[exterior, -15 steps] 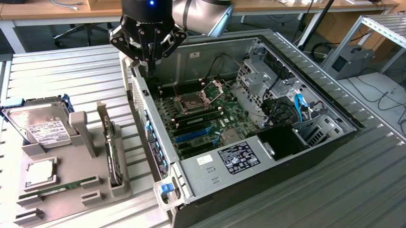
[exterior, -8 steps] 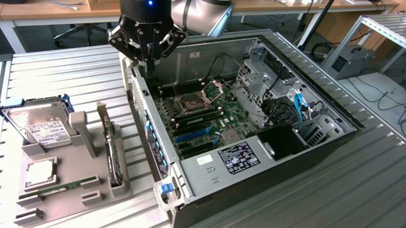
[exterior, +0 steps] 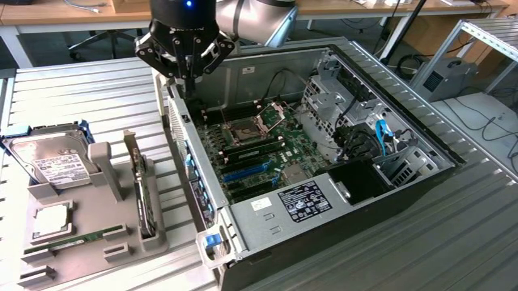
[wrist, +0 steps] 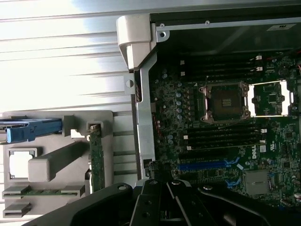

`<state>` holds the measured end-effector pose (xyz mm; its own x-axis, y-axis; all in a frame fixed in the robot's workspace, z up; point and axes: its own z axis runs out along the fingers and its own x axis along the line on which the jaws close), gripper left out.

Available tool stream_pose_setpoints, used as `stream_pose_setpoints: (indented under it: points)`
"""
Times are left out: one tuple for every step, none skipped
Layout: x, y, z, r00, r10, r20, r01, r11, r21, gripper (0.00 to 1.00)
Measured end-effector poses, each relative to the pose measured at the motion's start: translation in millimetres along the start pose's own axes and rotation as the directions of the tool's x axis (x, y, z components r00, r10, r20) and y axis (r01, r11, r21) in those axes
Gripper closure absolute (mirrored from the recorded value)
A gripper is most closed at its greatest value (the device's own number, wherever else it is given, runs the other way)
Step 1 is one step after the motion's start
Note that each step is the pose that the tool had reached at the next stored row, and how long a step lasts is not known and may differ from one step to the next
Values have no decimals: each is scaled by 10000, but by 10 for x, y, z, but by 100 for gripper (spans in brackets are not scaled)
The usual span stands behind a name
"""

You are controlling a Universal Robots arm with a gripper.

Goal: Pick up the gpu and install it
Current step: 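Reach for the gpu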

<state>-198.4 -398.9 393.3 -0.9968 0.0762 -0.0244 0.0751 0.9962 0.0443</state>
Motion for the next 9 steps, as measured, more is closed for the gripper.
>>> stream_pose_setpoints:
  points:
    - [3,0,0,10000,0,1,0,10000,0,89]
    - [6,-1,0,10000,0,0,0,10000,0,89]
    - [10,-1,0,10000,0,0,0,10000,0,89]
    - [14,-1,0,10000,1,1,-1,10000,0,89]
    - [18,-2,0,10000,0,1,0,10000,-1,89]
    - [25,-2,-1,10000,0,0,0,10000,0,89]
    - [31,-2,-1,10000,0,0,0,10000,0,89]
    - [37,-3,-1,10000,0,0,0,10000,0,89]
    - [43,-3,-2,10000,0,-1,0,10000,1,89]
